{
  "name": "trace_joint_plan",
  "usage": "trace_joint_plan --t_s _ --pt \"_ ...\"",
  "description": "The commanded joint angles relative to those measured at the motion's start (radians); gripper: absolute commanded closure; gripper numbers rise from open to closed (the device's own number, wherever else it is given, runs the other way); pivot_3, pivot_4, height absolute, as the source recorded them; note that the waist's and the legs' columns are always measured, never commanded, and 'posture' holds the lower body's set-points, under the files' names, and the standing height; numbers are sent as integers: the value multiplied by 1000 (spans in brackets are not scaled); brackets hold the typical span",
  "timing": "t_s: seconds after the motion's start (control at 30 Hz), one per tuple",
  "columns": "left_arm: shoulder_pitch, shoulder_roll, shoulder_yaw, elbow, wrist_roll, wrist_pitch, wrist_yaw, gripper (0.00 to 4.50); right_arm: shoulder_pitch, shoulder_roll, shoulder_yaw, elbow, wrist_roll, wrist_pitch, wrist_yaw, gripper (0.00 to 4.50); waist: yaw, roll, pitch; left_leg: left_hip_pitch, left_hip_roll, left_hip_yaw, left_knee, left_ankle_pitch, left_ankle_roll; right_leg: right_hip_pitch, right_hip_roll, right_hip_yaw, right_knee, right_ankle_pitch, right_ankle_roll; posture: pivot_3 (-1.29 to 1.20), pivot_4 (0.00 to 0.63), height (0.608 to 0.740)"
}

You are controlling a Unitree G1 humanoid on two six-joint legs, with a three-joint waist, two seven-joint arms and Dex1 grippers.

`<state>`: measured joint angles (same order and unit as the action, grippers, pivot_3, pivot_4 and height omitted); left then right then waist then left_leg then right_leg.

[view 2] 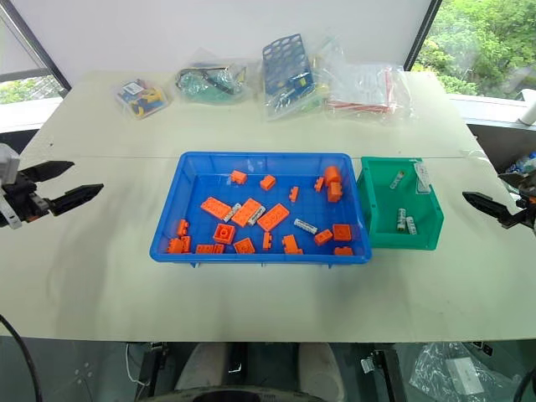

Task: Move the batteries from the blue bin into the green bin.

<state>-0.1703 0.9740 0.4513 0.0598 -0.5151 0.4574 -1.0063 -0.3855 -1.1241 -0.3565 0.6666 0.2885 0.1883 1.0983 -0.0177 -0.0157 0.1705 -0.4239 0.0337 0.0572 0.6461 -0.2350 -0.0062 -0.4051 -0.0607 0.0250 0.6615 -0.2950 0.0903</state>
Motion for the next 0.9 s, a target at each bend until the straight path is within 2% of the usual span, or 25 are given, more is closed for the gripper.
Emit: trace_joint_plan --t_s 0.03,0.2,0.3,0.43,0.53,0.6,0.9 --pt "-16 13 -2 -83 -50 40 -33 0 -69 -46 4 -89 27 42 48 55 0 0 0 0 0 0 0 0 0 0 0 0 0 0 0 0 150 739" --pt "-26 44 -47 -233 -135 122 -118 0 -217 -18 89 -319 108 215 132 55 -4 2 1 0 0 0 1 0 0 -1 1 0 1 0 0 0 150 739" --pt "-31 71 -80 -332 -181 157 -169 0 -353 69 196 -499 162 318 142 55 -10 2 1 -1 1 -1 0 0 0 -2 1 0 1 0 0 0 150 739" --pt "-34 95 -100 -383 -193 164 -209 0 -486 216 320 -620 171 486 53 55 -10 2 2 -2 1 -2 0 0 0 -2 2 0 1 0 0 0 150 739" --pt "-37 101 -102 -396 -204 175 -222 0 -527 328 410 -694 162 585 -20 55 -1 1 2 -3 0 -2 0 0 0 -3 1 0 1 0 0 0 150 739" --pt "-20 108 -108 -392 -185 162 -239 0 -539 469 525 -744 133 661 -110 55 0 1 2 -3 0 -2 1 0 0 -4 1 -1 1 0 0 0 150 739" --pt "16 113 -108 -340 -113 101 -247 0 -590 823 719 -652 35 793 -333 55 0 0 1 -6 -1 -1 3 0 0 -6 2 -2 3 0 0 0 150 739"
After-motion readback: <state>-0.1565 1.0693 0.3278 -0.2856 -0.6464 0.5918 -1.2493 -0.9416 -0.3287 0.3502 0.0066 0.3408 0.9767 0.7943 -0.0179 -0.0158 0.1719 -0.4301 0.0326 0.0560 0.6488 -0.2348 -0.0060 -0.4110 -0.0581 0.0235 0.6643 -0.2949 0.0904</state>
